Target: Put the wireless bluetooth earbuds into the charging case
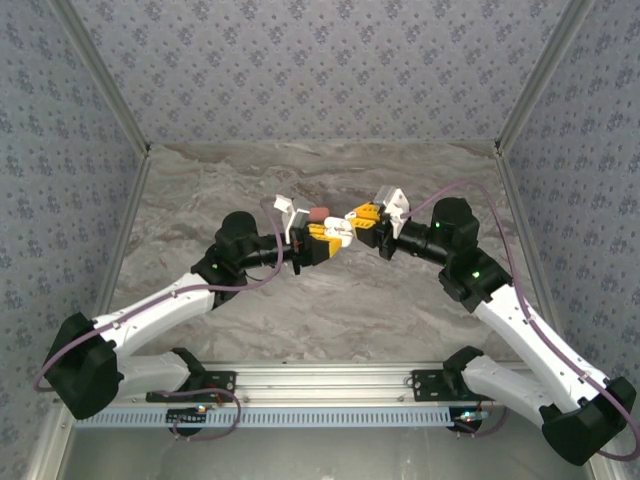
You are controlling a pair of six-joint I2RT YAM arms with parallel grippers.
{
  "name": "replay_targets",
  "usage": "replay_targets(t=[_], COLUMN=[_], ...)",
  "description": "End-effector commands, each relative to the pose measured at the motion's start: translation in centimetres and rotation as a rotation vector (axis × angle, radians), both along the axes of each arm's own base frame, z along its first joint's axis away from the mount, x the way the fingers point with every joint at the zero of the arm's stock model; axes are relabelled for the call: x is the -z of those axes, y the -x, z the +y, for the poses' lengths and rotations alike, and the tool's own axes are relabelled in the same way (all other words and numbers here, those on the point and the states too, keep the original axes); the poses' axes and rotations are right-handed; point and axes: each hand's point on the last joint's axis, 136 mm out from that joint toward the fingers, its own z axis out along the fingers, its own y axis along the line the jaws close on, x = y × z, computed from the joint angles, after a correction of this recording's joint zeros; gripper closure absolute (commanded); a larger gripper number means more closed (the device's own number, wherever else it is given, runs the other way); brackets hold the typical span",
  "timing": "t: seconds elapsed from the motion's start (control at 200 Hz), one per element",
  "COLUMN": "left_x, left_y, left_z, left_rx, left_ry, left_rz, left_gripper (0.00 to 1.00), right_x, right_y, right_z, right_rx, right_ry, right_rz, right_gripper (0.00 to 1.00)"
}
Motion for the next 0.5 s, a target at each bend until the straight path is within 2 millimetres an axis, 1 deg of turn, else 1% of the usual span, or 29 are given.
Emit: replay_targets(t=[0.0,0.5], left_x=[-2.9,-3.2], left_y=[0.2,0.3], left_z=[-0.2,0.0], left_rx=[0.026,0.022], left_ry=[0.065,0.079], left_rz=[-0.053,-0.054], left_gripper=[1.00,1.00], right_x=[0.3,1.7], right_y=[0.6,1.0], right_z=[0.6,0.7], right_rx=[-0.044,-0.062], right_ry=[-0.001,0.015], right_rz=[-0.002,0.043], right_gripper=[0.79,0.79])
